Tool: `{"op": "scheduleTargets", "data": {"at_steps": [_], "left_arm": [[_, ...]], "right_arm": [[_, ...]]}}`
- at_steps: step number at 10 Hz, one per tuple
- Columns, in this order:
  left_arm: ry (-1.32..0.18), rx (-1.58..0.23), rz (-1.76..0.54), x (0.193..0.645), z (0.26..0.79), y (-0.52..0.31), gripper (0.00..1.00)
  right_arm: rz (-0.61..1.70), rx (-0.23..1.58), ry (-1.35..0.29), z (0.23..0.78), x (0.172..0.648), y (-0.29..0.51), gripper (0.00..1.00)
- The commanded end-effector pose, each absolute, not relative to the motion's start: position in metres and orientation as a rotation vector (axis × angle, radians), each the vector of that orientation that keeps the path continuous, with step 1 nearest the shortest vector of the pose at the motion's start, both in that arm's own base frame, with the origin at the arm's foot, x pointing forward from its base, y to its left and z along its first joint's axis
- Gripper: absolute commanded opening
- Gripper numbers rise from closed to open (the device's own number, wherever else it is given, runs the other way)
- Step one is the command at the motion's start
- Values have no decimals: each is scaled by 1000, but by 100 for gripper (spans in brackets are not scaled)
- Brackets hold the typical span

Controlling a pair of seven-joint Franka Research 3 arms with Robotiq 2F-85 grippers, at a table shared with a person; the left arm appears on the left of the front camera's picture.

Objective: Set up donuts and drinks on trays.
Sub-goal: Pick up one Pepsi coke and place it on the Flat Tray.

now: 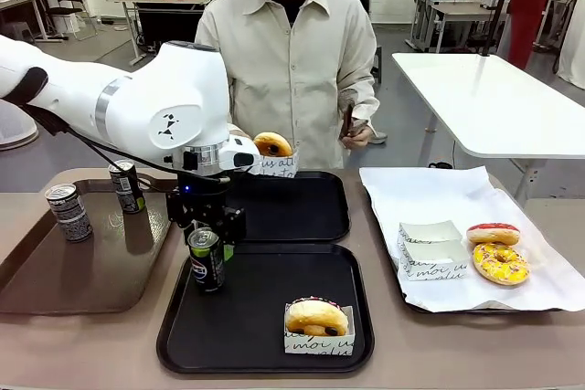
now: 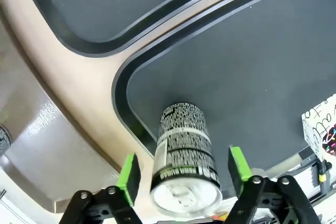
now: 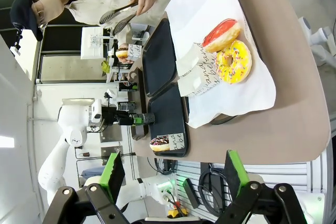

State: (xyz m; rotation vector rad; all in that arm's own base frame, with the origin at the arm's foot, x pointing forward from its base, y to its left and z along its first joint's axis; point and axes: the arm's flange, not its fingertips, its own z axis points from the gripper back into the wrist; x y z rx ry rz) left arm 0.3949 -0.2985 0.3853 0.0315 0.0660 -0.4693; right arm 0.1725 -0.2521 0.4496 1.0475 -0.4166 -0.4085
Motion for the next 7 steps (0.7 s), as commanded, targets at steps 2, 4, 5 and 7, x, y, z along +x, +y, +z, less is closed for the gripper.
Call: {"op": "scheduleTargets", "data": {"at_steps": [2,4,5,7], "left_arm": [[29,81,-484,374,416,-289,100],[-18,91,-487,343,454,-273,100],[-52,102,-491,323,475,-259,100],[-98,100,-469,299,498,-227,100]], "right_arm": [[-396,1063,-425,449,172,-253,100],[-396,1063,-425,449,172,-253,100],[-396,1063,-425,449,172,-253,100],[-396,1063,-425,449,172,-253,100]]}}
